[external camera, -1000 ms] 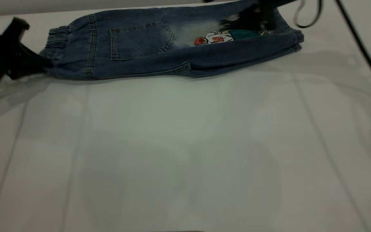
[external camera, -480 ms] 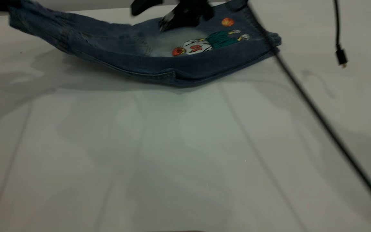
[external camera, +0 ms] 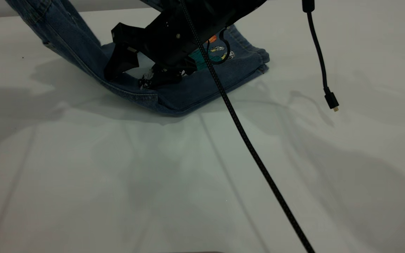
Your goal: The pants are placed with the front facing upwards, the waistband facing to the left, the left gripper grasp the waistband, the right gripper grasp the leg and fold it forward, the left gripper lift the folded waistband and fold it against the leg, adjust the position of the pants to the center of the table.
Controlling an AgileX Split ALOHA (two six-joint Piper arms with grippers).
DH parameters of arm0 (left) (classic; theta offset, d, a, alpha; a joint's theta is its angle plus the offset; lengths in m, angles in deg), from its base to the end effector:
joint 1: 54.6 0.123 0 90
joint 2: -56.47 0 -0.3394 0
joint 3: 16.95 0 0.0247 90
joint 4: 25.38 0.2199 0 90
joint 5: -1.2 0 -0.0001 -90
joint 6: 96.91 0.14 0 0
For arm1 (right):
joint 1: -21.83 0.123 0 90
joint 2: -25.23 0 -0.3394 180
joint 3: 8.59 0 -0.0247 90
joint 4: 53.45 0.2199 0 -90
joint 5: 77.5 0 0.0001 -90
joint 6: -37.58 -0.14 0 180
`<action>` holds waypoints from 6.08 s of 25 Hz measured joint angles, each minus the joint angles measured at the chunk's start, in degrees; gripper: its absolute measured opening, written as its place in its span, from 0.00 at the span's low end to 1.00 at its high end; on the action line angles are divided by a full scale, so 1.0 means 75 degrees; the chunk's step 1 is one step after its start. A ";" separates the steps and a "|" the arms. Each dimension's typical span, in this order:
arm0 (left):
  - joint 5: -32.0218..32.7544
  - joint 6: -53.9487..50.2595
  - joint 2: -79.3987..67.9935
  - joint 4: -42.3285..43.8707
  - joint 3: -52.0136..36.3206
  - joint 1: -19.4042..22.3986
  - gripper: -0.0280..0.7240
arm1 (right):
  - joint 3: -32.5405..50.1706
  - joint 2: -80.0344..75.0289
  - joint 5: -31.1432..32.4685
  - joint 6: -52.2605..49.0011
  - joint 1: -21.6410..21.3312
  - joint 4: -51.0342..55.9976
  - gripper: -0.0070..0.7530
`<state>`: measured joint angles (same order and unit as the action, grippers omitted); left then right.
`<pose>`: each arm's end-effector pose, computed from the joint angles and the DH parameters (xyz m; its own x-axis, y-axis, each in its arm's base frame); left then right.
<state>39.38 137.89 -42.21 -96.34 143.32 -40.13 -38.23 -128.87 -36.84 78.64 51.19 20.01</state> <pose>0.3494 0.0056 0.2984 -0.6870 -0.3443 -0.6399 0.0770 0.8412 -0.5353 0.4568 0.3574 0.0857 -0.9210 -0.1036 -0.3754 -0.3605 0.5916 0.7212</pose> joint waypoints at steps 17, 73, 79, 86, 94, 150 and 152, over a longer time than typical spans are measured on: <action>-0.1423 0.0080 0.0099 0.0041 0.0009 -0.2299 0.11 | -0.0491 -0.0294 0.0839 -0.0597 -0.0496 -0.1367 0.66; 0.1645 -0.1638 -0.0296 0.3361 0.4579 -0.2743 0.80 | -0.0497 0.2162 0.0631 -0.2993 -0.0163 -0.6542 0.66; 0.2035 -0.1726 -0.0012 0.3362 0.4579 -0.2743 0.80 | -0.0924 0.1146 0.0590 -0.5619 0.0824 -1.0185 0.66; 0.2379 -0.1756 -0.0012 0.3421 0.4579 -0.2743 0.80 | -0.1466 0.0206 0.0704 -0.6246 0.0886 -1.1036 0.66; 0.2619 -0.1763 -0.0012 0.3423 0.4579 -0.2743 0.80 | -0.1569 -0.0178 0.1693 -0.6919 0.0886 -1.1232 0.66; 0.3859 -0.3149 0.3269 0.6017 0.4579 -0.2743 0.80 | -0.5498 0.3828 0.4287 -0.6232 0.0879 -0.8437 0.66; 0.3859 -0.3378 0.3640 0.6180 0.4579 -0.2743 0.80 | -0.5368 0.4280 0.4294 -0.6110 0.0879 -0.8437 0.66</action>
<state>68.32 112.56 -14.90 -49.99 177.67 -60.70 -78.49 -96.77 -4.64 32.81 57.78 -43.27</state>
